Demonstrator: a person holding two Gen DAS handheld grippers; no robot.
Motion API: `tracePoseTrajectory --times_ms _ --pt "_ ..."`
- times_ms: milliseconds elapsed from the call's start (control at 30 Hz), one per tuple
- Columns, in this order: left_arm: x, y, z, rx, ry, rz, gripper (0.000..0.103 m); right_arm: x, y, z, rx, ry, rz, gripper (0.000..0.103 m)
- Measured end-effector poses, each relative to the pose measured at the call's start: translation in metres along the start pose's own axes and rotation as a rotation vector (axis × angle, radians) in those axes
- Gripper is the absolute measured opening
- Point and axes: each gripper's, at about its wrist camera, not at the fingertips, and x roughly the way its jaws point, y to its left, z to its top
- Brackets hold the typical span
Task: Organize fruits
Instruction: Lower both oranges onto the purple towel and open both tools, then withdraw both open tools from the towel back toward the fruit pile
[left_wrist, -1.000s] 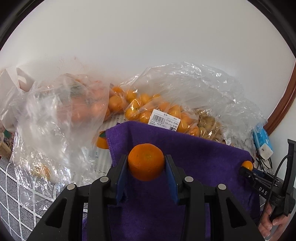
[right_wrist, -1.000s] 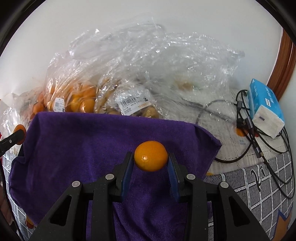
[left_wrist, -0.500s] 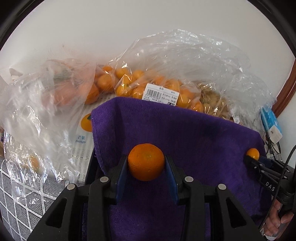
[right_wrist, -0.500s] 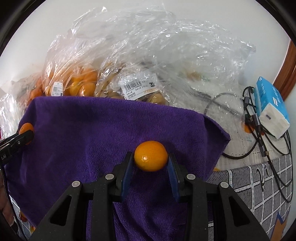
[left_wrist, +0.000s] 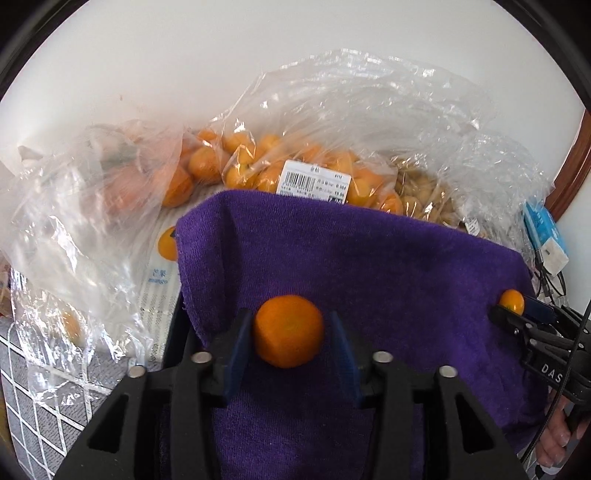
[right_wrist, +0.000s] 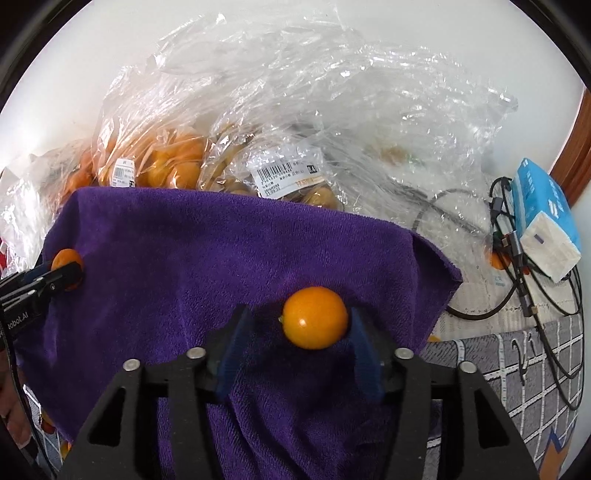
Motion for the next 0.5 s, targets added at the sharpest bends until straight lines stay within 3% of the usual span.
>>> tracePoseTrajectory --times_ms 167,367,500 --pt "-0.018 -0.003 0.004 -0.005 -0.045 0.007 0.054 -0.029 -0.003 0.002 0.012 -0.084 0.026 0.073" --pt "-0.053 -0.016 0.012 0.035 -0.125 0.004 0.054 -0.07 -0.002 0.01 0.061 -0.124 0.074 0.073" --pt "-0.077 -0.026 0.015 0.086 -0.172 0.025 0.054 -0.102 0.001 0.003 0.07 -0.177 0.014 0.073"
